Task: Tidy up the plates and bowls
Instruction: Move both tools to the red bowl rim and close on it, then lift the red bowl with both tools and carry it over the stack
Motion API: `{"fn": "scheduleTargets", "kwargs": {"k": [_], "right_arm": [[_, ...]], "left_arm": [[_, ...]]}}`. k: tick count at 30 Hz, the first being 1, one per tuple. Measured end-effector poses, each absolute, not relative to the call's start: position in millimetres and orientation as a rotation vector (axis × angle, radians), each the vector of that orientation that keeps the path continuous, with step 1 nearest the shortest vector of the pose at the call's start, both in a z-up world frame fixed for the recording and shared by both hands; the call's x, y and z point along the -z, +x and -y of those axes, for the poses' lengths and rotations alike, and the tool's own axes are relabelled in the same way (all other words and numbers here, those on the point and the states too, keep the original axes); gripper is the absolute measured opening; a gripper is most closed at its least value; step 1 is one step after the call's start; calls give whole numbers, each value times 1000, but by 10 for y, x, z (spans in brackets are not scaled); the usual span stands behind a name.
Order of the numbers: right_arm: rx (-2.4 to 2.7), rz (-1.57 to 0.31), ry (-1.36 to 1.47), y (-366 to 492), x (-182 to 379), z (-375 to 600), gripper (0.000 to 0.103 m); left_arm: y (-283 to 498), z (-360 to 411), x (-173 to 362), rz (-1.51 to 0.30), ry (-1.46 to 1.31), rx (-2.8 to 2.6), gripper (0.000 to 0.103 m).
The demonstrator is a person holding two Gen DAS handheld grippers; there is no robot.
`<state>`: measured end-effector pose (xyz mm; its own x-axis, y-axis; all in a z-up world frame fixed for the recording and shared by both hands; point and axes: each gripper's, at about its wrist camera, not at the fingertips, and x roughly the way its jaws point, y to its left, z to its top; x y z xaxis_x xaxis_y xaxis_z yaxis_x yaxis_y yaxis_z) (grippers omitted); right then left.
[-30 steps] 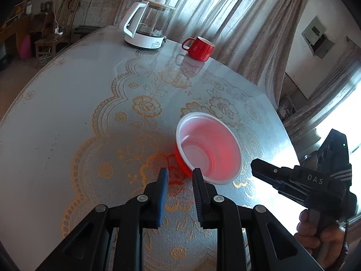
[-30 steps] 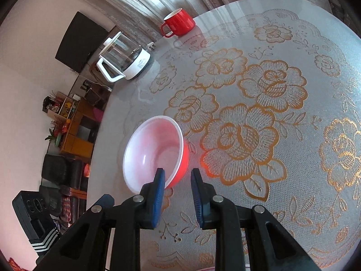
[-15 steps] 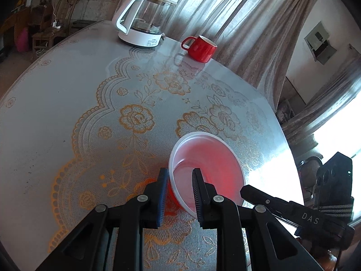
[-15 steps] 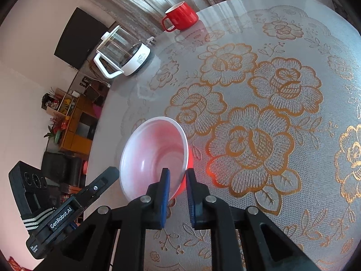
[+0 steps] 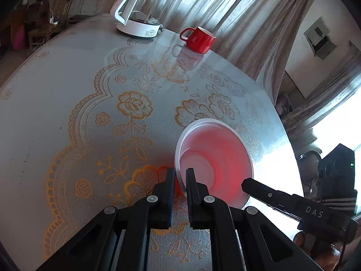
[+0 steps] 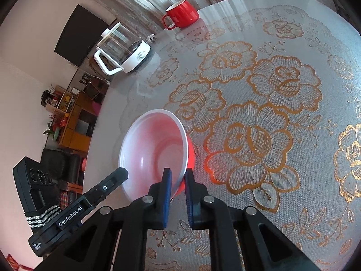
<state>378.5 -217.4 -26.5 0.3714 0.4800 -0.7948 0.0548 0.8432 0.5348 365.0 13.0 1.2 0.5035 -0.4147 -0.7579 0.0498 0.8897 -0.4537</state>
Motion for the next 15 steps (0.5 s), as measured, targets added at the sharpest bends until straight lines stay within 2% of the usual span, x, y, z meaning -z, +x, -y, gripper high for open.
{"fn": "scheduleTargets", "kwargs": {"k": [15], "right_arm": [[-342,-1213,505,3530,217,2034,10]], "left_arm": [[3118,-297,-99,-1015,-399,297,9]]}}
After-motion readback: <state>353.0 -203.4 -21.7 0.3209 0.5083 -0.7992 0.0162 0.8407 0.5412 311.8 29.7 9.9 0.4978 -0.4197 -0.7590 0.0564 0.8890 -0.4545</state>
